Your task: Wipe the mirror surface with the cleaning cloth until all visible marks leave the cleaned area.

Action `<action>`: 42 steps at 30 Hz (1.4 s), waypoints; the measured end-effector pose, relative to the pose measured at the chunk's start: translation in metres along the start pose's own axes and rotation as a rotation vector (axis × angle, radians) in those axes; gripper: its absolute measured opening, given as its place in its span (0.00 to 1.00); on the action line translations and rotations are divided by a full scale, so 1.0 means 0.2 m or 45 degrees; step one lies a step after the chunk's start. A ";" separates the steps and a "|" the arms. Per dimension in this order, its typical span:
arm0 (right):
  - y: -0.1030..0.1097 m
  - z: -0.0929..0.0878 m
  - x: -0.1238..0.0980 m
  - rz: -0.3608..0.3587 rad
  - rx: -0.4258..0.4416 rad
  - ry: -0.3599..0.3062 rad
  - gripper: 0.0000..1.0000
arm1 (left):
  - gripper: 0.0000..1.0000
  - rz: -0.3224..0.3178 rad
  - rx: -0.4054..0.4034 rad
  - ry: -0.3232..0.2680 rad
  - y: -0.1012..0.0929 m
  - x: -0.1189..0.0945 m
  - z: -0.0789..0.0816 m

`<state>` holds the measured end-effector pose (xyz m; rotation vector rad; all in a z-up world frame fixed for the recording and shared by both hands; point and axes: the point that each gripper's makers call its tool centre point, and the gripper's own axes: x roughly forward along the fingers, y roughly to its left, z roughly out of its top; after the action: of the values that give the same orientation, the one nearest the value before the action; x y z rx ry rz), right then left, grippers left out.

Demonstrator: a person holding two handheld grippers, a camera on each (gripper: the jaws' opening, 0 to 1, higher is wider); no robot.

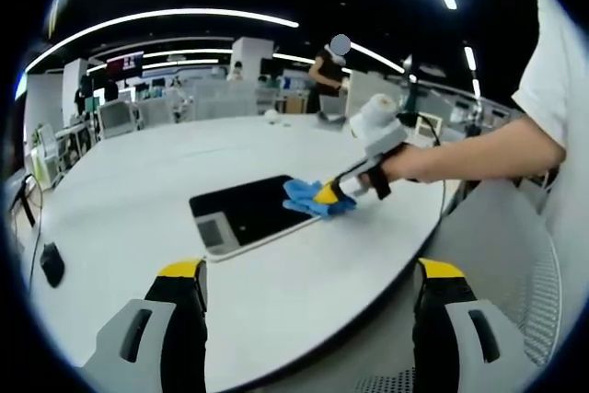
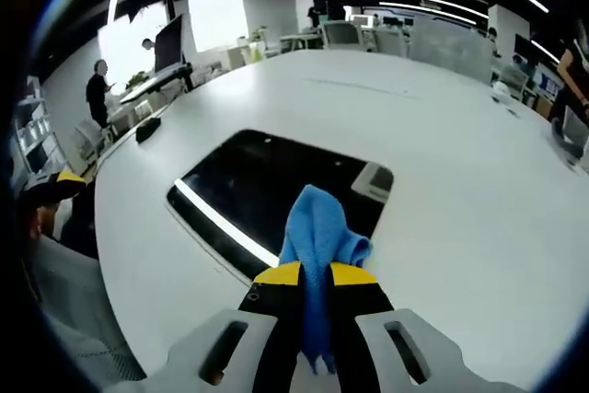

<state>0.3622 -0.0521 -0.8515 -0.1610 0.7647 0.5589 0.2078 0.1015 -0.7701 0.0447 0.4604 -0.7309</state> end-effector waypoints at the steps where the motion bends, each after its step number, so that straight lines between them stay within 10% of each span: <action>1: 0.00 0.00 0.00 -0.002 0.001 -0.001 0.05 | 0.93 -0.001 0.000 0.001 0.00 0.00 0.00; 42: -0.16 0.19 0.18 -0.054 0.031 -0.010 0.05 | 0.93 -0.020 -0.005 0.022 0.00 0.00 -0.02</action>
<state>0.4230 -0.0520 -0.8509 -0.1519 0.7583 0.5096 0.2066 0.1018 -0.7734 0.0436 0.4793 -0.7453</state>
